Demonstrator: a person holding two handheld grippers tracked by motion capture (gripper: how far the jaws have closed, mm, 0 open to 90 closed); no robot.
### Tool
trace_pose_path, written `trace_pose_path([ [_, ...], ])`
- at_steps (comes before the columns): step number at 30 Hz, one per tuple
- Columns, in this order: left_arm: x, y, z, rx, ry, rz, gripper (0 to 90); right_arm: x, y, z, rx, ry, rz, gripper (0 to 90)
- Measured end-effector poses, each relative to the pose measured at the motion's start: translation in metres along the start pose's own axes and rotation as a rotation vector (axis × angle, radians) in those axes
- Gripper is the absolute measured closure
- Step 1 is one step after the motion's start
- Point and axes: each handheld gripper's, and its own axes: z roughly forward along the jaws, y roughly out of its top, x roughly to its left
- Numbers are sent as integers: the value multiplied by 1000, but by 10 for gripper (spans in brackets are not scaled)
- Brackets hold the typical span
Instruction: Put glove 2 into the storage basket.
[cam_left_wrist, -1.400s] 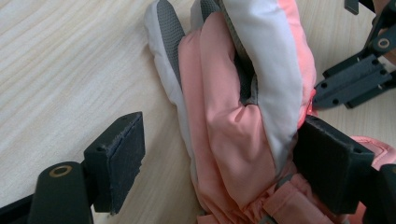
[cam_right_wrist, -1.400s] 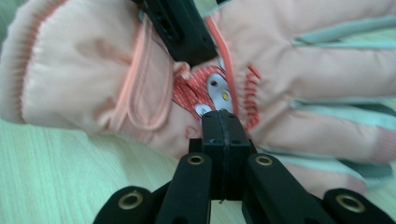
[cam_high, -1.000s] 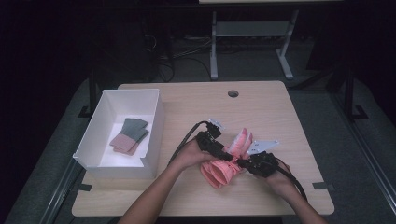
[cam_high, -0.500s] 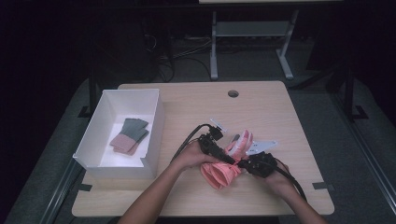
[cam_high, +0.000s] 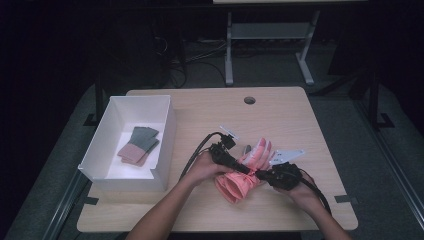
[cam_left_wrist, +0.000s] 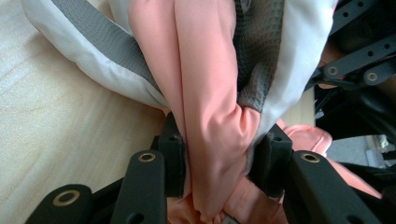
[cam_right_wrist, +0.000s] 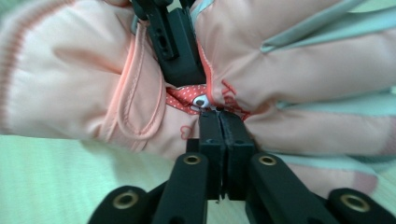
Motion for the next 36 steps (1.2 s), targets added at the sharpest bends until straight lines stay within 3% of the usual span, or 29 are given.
trace_pose_path([
  [2,-6,1,-3,-7,13,0,621,-1,-2,-14,-52,24,19,858],
  [5,-10,2,-5,-16,19,-2,624,-2,-5,-24,-78,27,29,818],
  [8,-14,5,-12,-38,32,1,624,-4,-9,-34,-94,13,34,747],
  [10,-20,6,-21,-58,65,11,621,-7,-14,-43,-91,-12,58,652],
  [11,-20,6,-21,-58,65,11,620,-7,-14,-43,-91,-12,58,652],
  [14,-25,7,-33,-71,93,28,619,-14,-23,-49,-80,-35,101,508],
  [15,-27,8,-36,-84,97,22,619,-14,-23,-49,-80,-35,101,508],
  [16,-30,9,-40,-98,105,23,619,-15,-26,-49,-79,-63,118,411],
  [17,-33,9,-45,-109,121,24,619,-15,-26,-49,-79,-63,118,411],
  [18,-38,12,-55,-124,144,16,619,-17,-28,-49,-76,-74,137,332],
  [22,-45,14,-71,-134,172,18,616,-18,-29,-47,-72,-86,151,227],
  [24,-49,15,-81,-133,189,19,615,-17,-30,-45,-66,-120,150,168],
  [30,-58,15,-112,-144,234,10,614,-16,-43,-43,-50,-154,155,97],
  [36,-66,14,-143,-166,268,5,614,-20,-53,-44,-40,-181,166,97],
])
